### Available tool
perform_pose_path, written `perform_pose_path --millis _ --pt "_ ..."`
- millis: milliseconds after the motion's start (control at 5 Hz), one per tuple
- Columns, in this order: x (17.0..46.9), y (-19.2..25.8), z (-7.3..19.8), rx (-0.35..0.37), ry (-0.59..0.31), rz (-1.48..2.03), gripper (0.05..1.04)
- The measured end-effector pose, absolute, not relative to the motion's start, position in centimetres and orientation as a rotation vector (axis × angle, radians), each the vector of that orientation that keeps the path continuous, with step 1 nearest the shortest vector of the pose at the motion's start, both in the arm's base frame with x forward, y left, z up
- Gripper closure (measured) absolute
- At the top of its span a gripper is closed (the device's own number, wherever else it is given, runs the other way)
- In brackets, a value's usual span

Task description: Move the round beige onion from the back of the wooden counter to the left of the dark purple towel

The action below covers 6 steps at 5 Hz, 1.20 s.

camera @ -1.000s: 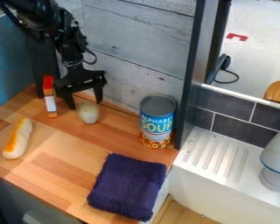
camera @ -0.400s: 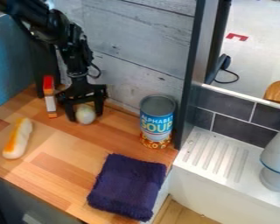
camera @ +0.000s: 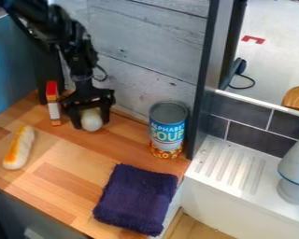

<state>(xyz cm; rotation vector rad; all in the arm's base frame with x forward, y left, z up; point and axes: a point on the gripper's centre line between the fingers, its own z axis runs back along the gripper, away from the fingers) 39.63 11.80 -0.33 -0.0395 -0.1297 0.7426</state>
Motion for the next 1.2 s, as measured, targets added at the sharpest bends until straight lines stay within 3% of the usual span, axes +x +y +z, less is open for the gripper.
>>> perform_pose_path --millis 400,800,1200 --pt "36.5 9.8 7.1 -0.116 -0.274 0.677 0.189" --pt "29.1 7.2 3.5 -0.115 -0.204 0.551 0.189" --pt "26.8 6.9 1.4 -0.109 -0.193 0.420 0.189"
